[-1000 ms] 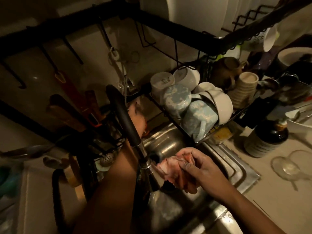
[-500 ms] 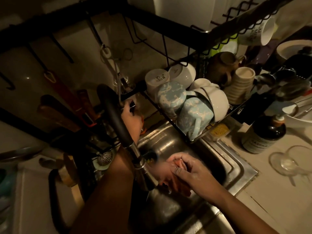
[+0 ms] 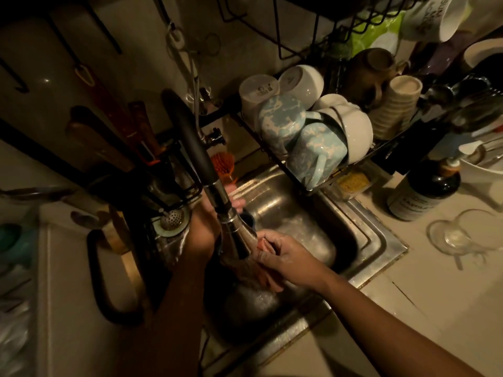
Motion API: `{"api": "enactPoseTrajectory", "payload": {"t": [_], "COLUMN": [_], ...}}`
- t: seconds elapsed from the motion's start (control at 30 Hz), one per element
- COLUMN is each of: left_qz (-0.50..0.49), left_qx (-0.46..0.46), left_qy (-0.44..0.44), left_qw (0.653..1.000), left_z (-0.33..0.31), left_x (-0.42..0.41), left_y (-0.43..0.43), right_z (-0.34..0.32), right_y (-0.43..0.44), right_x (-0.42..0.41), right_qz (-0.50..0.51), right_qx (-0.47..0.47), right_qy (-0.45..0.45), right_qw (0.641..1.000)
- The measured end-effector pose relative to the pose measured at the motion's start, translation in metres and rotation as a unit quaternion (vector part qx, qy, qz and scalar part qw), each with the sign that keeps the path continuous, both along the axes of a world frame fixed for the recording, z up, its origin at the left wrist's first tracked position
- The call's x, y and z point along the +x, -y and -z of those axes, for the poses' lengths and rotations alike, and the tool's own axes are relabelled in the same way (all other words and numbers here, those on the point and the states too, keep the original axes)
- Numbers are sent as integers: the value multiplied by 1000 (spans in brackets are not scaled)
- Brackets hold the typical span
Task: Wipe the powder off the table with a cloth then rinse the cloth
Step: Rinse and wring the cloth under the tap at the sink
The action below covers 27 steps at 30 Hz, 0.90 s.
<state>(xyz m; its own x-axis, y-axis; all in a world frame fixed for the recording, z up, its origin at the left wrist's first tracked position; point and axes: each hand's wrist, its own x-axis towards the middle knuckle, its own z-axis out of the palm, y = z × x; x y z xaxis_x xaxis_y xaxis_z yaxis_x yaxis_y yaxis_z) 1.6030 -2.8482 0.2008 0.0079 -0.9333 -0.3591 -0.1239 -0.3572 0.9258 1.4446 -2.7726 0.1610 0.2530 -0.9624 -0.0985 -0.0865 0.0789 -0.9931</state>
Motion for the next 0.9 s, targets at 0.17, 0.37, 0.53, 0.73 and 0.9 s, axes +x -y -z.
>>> {"api": "enactPoseTrajectory", "payload": {"t": [0.17,0.37,0.53,0.73,0.9], "left_qz": [9,37,-3,-39,-21], "left_qx": [98,23,-15,28,47], "left_qy": [-31,34,13,-97,-134], "left_qw": [995,998,1000,994,990], "left_z": [26,39,39,37,35], "left_x": [28,34,24,12,9], "left_y": [-50,-86,-96,-97,-99], "right_z": [10,14,11,7,11], "right_y": [-6,-10,-14,-16,-19], "right_x": [-3,-2,1,2,1], "right_qz": [15,45,22,-17,13], "right_qx": [49,54,78,85,74], "right_qy": [22,29,71,37,36], "right_qw": [998,997,994,996,997]}}
